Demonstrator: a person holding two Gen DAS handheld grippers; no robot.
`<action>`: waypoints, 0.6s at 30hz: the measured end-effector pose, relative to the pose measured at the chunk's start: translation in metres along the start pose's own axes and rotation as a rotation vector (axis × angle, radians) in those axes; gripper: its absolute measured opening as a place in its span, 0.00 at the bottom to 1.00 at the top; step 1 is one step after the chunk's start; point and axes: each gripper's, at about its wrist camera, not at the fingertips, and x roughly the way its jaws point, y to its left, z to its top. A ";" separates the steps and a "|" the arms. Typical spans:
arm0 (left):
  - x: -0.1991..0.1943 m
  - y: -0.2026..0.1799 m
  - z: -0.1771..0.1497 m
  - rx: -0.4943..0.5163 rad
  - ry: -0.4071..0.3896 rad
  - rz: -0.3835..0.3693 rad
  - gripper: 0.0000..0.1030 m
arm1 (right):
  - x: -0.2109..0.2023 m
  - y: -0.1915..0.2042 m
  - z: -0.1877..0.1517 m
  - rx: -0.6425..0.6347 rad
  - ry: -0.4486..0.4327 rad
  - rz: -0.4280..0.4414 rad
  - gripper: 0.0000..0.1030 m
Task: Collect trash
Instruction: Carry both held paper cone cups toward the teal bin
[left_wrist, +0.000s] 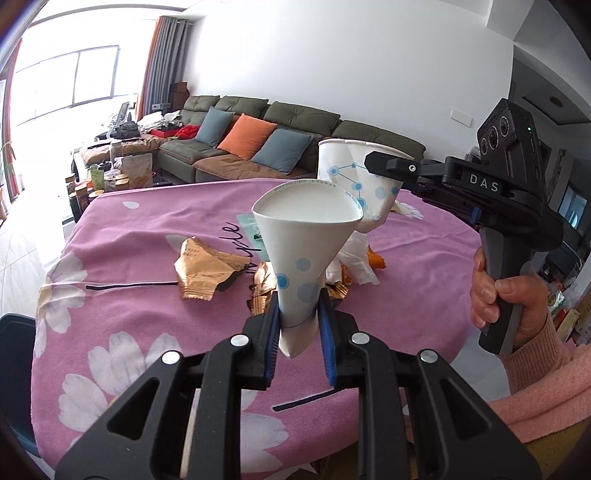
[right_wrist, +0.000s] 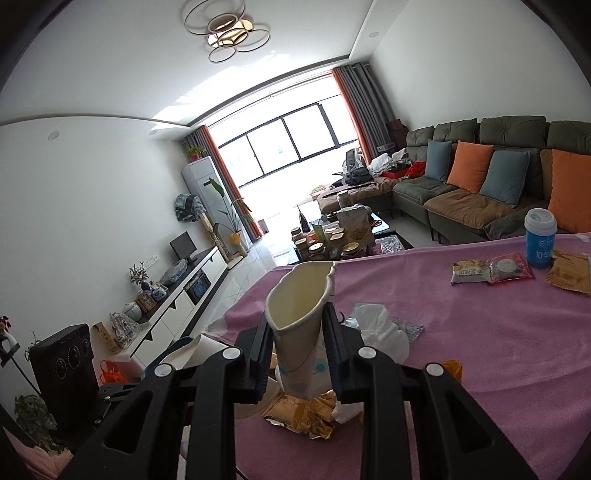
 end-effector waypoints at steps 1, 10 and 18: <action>-0.003 0.003 0.000 -0.007 -0.003 0.010 0.19 | 0.005 0.004 0.000 -0.005 0.008 0.014 0.23; -0.036 0.033 -0.003 -0.075 -0.039 0.136 0.19 | 0.042 0.039 -0.004 -0.047 0.069 0.124 0.23; -0.063 0.058 -0.010 -0.136 -0.060 0.232 0.19 | 0.073 0.064 -0.005 -0.076 0.112 0.203 0.23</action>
